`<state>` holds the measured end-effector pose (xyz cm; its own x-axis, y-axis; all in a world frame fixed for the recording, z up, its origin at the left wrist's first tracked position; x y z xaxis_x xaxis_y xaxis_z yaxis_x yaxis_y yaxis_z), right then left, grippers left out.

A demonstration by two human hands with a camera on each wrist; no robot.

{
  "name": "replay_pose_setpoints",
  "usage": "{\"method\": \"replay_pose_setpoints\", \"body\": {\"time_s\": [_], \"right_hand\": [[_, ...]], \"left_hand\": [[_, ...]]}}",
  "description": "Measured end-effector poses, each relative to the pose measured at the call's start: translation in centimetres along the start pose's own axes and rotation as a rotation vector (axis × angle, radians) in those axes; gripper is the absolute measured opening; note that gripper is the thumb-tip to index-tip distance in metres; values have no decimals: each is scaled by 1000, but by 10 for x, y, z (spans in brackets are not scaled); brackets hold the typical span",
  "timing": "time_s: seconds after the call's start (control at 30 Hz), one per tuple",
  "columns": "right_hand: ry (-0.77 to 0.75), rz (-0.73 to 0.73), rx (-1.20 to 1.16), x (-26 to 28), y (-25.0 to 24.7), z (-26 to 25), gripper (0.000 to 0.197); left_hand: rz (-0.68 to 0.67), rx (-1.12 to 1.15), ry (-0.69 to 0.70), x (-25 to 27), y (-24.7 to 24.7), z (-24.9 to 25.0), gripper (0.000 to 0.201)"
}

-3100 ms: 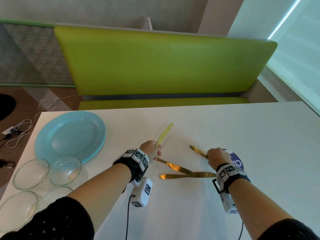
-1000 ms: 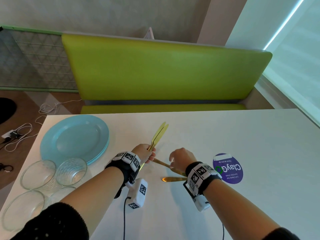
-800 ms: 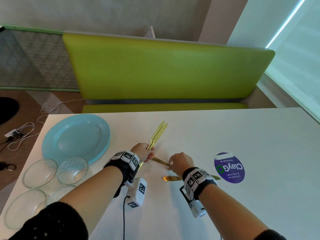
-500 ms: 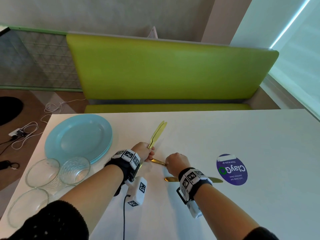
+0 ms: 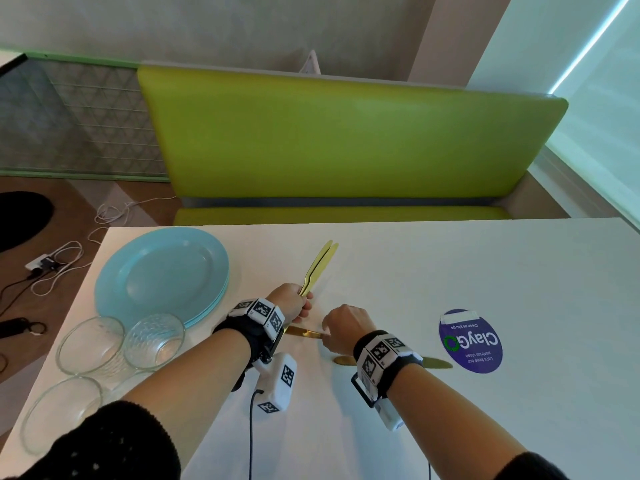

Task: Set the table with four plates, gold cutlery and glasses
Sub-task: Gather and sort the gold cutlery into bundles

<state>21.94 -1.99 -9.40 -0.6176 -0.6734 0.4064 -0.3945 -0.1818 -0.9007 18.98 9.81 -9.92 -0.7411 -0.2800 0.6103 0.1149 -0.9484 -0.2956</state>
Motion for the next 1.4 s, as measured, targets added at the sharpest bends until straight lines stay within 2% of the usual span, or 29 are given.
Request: {"method": "replay_pose_setpoints", "body": {"time_s": [0.4, 0.6, 0.7, 0.8, 0.87, 0.97, 1.1, 1.2, 1.27, 1.37, 1.4], "right_hand": [[-176, 9, 187, 1, 6, -10, 27], [-143, 67, 164, -1, 7, -7, 25], [-127, 117, 201, 0, -3, -7, 6], [-163, 169, 175, -5, -12, 4, 30], [-178, 223, 213, -3, -24, 5, 29], [-186, 245, 212, 0, -38, 5, 27], [-222, 227, 206, 4, -45, 2, 29], [-221, 227, 213, 5, -42, 1, 27], [-229, 277, 228, 9, -43, -2, 24], [-249, 270, 226, 12, -43, -5, 6], [-221, 251, 226, 13, -43, -6, 6]], "left_hand": [[20, -74, 18, -2, 0, -1, 15], [25, -104, 4, -2, -5, -3, 18], [22, -101, -11, -1, -7, -5, 25], [43, -129, -27, 0, -7, -4, 24], [40, -147, -35, 0, -4, -3, 20], [1, -203, -20, 3, 3, 0, 17], [-41, -375, 22, 8, 9, 4, 23], [-137, -334, 4, 13, 16, 8, 21], [-188, -280, -31, 17, 21, 10, 22], [-229, -248, -30, 20, 27, 7, 14], [-242, -250, -13, 20, 29, 5, 11]]}}
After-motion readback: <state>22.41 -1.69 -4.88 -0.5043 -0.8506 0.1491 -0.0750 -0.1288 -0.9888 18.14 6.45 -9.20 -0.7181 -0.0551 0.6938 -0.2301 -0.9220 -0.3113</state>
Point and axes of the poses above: each hand's wrist, its own x-axis away from the middle knuckle, its own y-axis out of the palm, z = x × y, the point moved 3 cm from there along -x, towards the middle knuckle, and after that the axes turned 10 degrees about -x, right-handed, at the moved point
